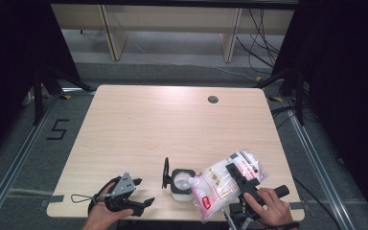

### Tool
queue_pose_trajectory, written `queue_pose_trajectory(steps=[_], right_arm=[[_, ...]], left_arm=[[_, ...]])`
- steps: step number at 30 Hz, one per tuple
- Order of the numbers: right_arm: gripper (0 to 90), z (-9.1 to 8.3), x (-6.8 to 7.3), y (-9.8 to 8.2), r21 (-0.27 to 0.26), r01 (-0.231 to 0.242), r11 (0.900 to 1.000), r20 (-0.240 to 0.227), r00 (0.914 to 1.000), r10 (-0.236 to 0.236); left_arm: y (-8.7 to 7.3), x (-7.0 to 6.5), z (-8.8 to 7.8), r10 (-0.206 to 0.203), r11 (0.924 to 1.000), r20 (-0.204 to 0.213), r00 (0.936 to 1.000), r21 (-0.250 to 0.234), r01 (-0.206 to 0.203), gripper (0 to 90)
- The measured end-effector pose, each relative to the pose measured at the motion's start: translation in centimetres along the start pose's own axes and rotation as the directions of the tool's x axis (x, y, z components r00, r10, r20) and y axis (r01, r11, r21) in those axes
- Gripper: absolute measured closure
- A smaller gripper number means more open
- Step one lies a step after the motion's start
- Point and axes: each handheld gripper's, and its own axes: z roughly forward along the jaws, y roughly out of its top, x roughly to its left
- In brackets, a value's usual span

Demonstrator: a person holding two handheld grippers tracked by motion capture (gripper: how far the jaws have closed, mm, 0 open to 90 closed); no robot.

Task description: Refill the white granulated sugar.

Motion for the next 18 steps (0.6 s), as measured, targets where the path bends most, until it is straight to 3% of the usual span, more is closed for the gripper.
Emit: queue_pose_trajectory(steps=[2,4,7,10,14,15,18], right_arm=[[50.2,-0.03,0.01,-0.01,0.001,0.005,1.0,-0.003,1.0,-0.005],[50.2,-0.02,0.08,0.03,0.004,-0.004,1.0,-0.004,1.0,0.004],[50.2,-0.01,0.18,0.02,-0.001,-0.018,1.0,0.001,0.9998,0.018],[50.3,-0.05,-0.03,0.05,-0.003,0.011,1.0,0.001,0.9999,-0.011],[50.3,-0.12,0.27,0.04,0.008,-0.028,1.0,-0.006,0.9996,0.028],[50.4,-0.06,-0.07,0.03,-0.003,0.018,1.0,0.005,0.9998,-0.018],[50.4,-0.05,-0.09,0.01,-0.001,0.02,1.0,0.01,0.9997,-0.02]], left_arm=[[0.14,0.08,0.01,0.005,0.9999,0.004,1.0,-0.011,-0.005,19.3],[-0.01,-0.06,0.12,-0.018,0.9998,0.004,0.9998,-0.008,0.018,19.3],[0.03,0.0,0.08,0.0,0.9999,0.005,1.0,-0.016,0.0,19.3],[0.01,0.02,0.04,-0.002,1.0,-0.001,1.0,-0.001,0.002,19.3],[0.1,0.13,-0.02,0.016,0.9999,-0.003,0.9999,-0.004,-0.016,19.3],[-0.01,-0.03,0.1,-0.012,0.9999,0.002,0.9999,-0.009,0.012,19.3],[-0.01,-0.01,0.0,-0.002,1.0,0.0,1.0,-0.001,0.002,19.3]])
